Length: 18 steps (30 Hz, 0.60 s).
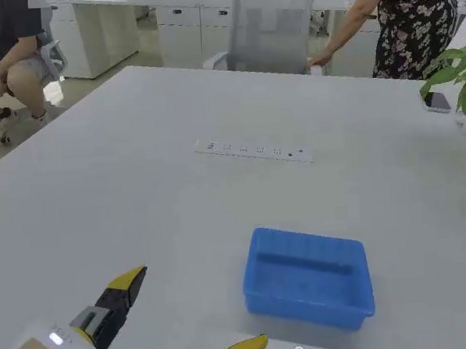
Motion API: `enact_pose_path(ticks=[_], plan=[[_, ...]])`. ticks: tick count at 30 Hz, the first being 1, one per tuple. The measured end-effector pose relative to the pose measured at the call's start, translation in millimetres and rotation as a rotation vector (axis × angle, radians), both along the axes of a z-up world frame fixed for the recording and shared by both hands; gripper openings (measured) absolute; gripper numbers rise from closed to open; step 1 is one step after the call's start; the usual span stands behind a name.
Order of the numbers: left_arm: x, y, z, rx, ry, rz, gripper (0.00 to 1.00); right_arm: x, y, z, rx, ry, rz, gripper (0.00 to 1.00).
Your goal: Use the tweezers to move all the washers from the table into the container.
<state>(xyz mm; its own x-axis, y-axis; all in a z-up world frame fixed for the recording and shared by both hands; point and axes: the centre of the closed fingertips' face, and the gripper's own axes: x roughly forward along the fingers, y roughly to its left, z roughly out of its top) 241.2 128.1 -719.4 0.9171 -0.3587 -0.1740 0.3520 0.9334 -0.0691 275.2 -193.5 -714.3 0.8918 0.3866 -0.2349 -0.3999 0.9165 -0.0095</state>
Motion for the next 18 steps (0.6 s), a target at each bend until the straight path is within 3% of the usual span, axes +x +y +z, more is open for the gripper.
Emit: enact_pose_path(ticks=[18], plan=[[-1.2, -0.8, -4.4, 0.017, 0.019, -0.009, 0.90, 0.2, 0.2, 0.3, -0.003, -0.002, 0.000, 0.74]])
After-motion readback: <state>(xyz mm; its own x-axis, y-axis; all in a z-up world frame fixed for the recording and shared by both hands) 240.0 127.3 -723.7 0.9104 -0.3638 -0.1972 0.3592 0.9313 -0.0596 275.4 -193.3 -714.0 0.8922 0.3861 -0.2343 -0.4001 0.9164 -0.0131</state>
